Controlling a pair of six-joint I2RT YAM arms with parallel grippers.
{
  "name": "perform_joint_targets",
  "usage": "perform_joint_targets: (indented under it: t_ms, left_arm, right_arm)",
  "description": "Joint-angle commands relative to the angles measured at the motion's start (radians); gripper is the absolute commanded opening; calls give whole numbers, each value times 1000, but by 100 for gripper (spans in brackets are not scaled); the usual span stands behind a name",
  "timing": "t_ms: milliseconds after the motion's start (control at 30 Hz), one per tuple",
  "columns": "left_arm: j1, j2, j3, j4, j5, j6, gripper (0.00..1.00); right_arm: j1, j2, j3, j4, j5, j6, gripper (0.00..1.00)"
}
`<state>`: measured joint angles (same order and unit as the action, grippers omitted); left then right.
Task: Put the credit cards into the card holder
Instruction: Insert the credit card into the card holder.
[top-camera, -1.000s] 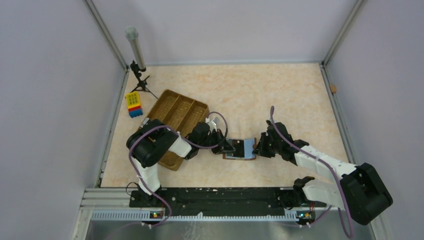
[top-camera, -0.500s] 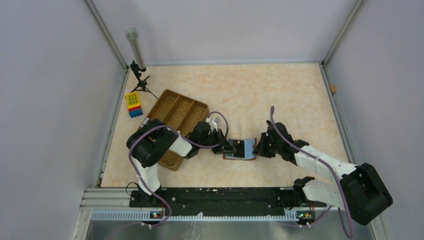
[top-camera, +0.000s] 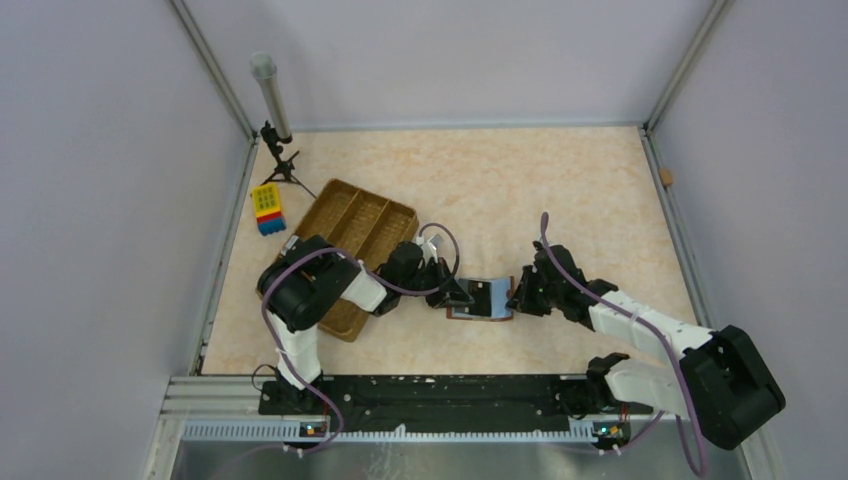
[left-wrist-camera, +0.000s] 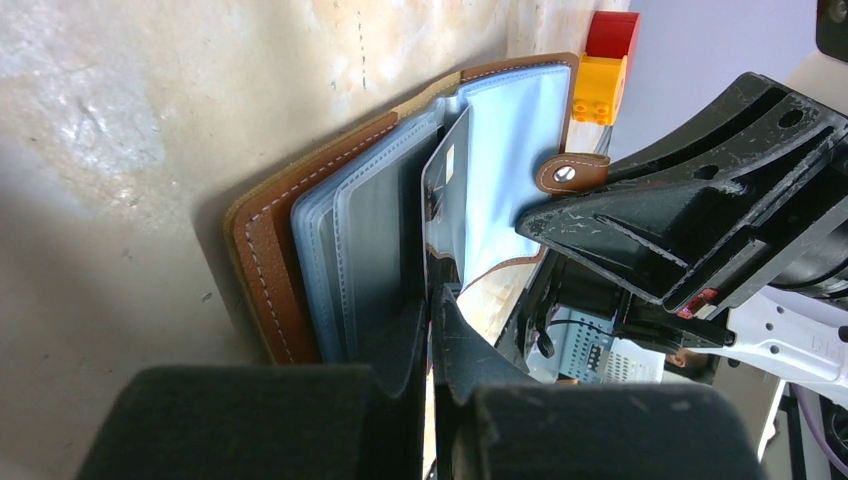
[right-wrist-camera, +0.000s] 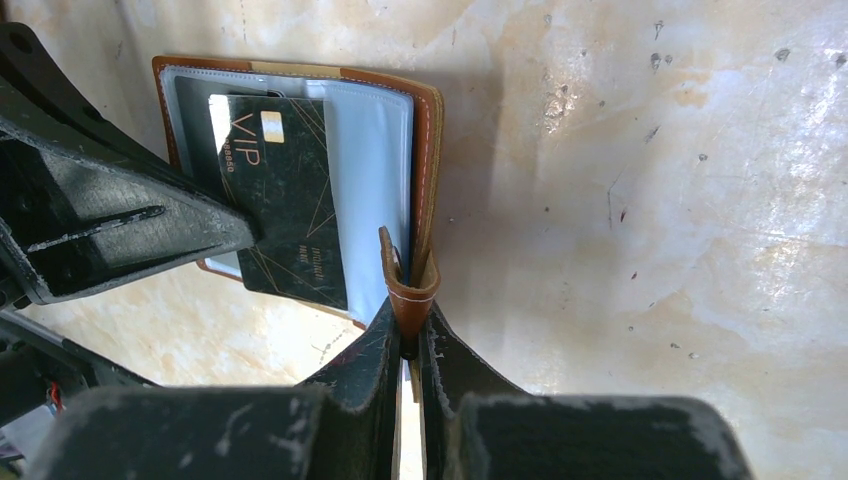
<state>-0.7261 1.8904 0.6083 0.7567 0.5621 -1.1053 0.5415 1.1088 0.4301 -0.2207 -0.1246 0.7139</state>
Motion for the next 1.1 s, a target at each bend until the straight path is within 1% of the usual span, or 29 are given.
perform_joint_targets:
  t_ms: [0, 67, 200, 433, 733, 1067]
  left_arm:
    - [-9, 55, -6, -56, -35, 15, 0]
    - [-9, 54, 0, -63, -33, 24, 0]
    - [-2, 24, 22, -167, -58, 99, 0]
    - [23, 7, 23, -212, -68, 150, 0]
    - [14, 16, 9, -137, -71, 101, 0]
    - [-54, 64, 8, -41, -92, 9, 0]
  right_arm:
    - [9, 16, 32, 5, 1, -14, 0]
    - [9, 16, 32, 4, 2, -16, 0]
    - [9, 14, 38, -15, 18, -22, 0]
    - [9, 3, 37, -19, 21, -23, 0]
    - [9, 7, 38, -9, 11, -19, 0]
    - [10, 16, 15, 41, -28, 3, 0]
